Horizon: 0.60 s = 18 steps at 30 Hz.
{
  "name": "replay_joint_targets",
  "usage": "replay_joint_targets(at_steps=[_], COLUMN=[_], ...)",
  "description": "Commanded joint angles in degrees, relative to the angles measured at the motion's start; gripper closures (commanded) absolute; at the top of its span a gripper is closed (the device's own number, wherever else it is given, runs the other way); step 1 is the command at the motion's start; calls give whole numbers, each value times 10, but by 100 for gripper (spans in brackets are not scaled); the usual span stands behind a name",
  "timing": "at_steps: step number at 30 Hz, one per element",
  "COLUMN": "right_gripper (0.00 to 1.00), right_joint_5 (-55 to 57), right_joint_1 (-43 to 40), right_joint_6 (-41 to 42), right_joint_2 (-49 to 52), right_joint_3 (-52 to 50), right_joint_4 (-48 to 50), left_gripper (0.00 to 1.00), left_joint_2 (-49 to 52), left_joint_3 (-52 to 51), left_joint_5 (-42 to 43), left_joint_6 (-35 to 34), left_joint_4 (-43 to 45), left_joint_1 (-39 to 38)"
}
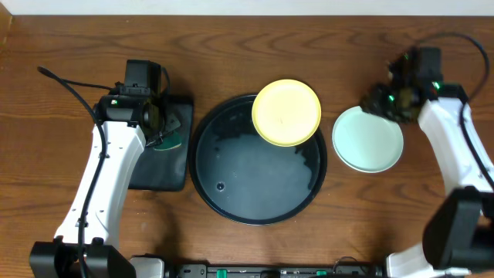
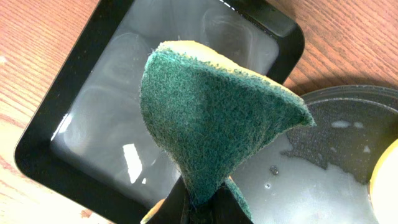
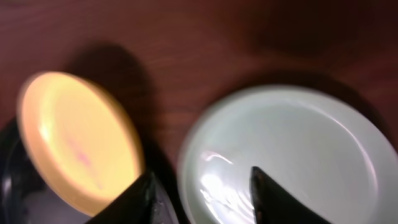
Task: Clean dirty plates on tray and stack at the side
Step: 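Move right gripper to the yellow plate rim and pinch it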
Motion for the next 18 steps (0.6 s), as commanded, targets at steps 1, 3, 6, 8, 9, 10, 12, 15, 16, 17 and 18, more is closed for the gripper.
replay_joint_targets(at_steps=[1, 3, 6, 8, 9, 10, 12, 15, 16, 17, 18], right_gripper=[49, 44, 42, 41, 41, 41, 43, 51, 55, 59, 65], right_joint_5=[-24, -24, -24, -26, -35, -47, -54, -49, -49, -49, -49], right_joint_1=[43, 66, 89, 100, 103, 107, 112, 114, 114, 115, 115], right_joint_6=[-55, -79, -101, -105, -114, -122, -125, -125, -125, -125, -125], right_joint_2=[66, 114, 174, 208, 219, 230, 244, 262, 268, 270, 273], right_joint_3=[83, 135, 188, 209, 214, 217, 217, 217, 217, 216, 216], right_joint_4=[-20, -36, -43, -42, -42, -40, -35, -35, -36, -37, -37], left_gripper=[92, 92, 92, 92, 93, 93, 93, 93, 93, 93, 93], left_joint_2=[5, 5, 5, 5, 5, 5, 5, 5, 5, 5, 5], left_joint_3=[9, 9, 9, 9, 9, 9, 9, 9, 9, 9, 9], left_joint_5=[-7, -7, -7, -7, -7, -7, -7, -7, -7, -7, -7], left_joint_6=[4, 3, 4, 4, 3, 3, 3, 3, 3, 4, 3], left_joint_4=[0, 0, 0, 0, 0, 0, 0, 0, 0, 0, 0], left_joint_1=[3, 3, 3, 3, 3, 3, 3, 3, 3, 3, 3])
